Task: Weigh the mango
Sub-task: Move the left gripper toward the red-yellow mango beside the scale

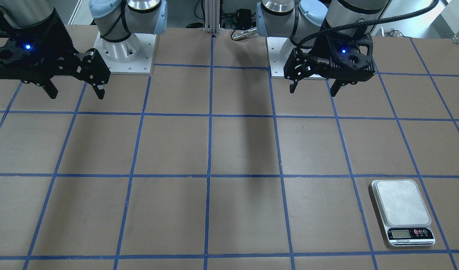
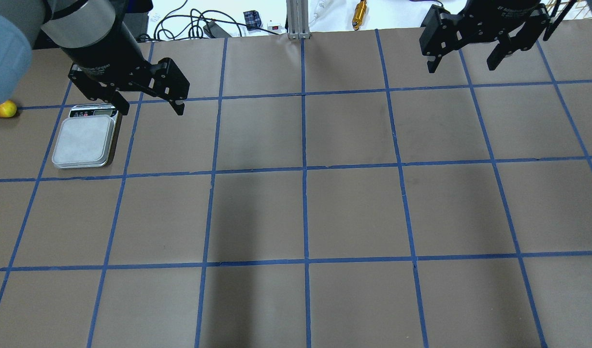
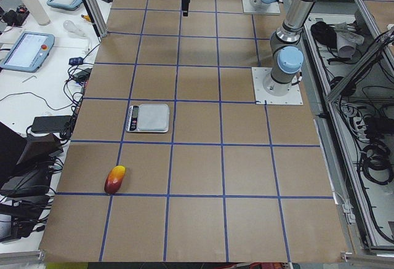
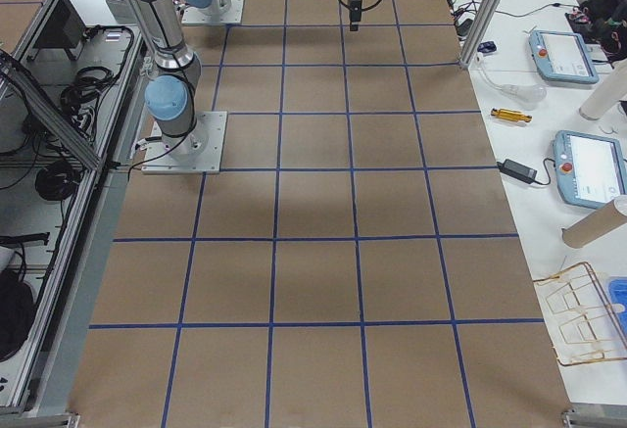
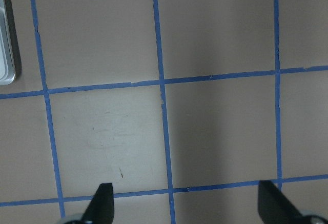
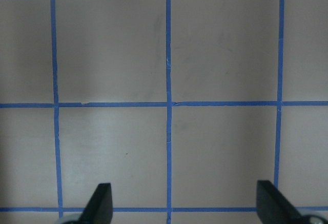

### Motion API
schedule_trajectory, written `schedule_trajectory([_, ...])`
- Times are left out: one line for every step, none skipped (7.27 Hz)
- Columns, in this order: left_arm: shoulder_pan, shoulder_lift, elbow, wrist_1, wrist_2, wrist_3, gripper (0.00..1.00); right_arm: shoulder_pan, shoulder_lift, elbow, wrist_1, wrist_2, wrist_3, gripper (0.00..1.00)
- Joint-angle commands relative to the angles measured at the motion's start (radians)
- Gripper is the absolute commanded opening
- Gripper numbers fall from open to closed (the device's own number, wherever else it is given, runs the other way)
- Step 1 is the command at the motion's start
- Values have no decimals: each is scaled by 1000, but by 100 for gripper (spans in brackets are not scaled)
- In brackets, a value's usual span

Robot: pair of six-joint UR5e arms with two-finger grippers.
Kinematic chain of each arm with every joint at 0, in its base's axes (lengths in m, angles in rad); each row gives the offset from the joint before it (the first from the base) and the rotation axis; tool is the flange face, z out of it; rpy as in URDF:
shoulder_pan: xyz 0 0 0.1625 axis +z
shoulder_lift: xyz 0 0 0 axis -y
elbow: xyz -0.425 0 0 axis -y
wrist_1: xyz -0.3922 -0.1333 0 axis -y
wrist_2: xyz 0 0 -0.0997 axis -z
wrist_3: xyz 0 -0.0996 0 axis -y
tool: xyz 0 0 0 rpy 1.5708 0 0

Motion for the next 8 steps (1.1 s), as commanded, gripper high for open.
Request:
schedule_trajectory([0,1,0,0,0,10,100,0,-1,0,0,0,0,100])
schedule_trajectory([0,1,0,0,0,12,100,0,-1,0,0,0,0,100])
schedule_trajectory([1,2,0,0,0,13,100,-2,-1,0,0,1,0,100])
schedule_trajectory([12,4,2,1,-1,57,100,0,-1,0,0,1,0,100])
schedule_trajectory([23,10,2,0,0,132,100,0,-1,0,0,0,0,100])
schedule_trajectory([49,15,0,-2,0,197,100,0,1,0,0,0,0,100])
schedule_trajectory([98,22,-3,-6,2,308,100,0,1,0,0,0,0,100])
schedule_trajectory([160,32,-8,-38,6,455,100,0,1,0,0,0,0,100])
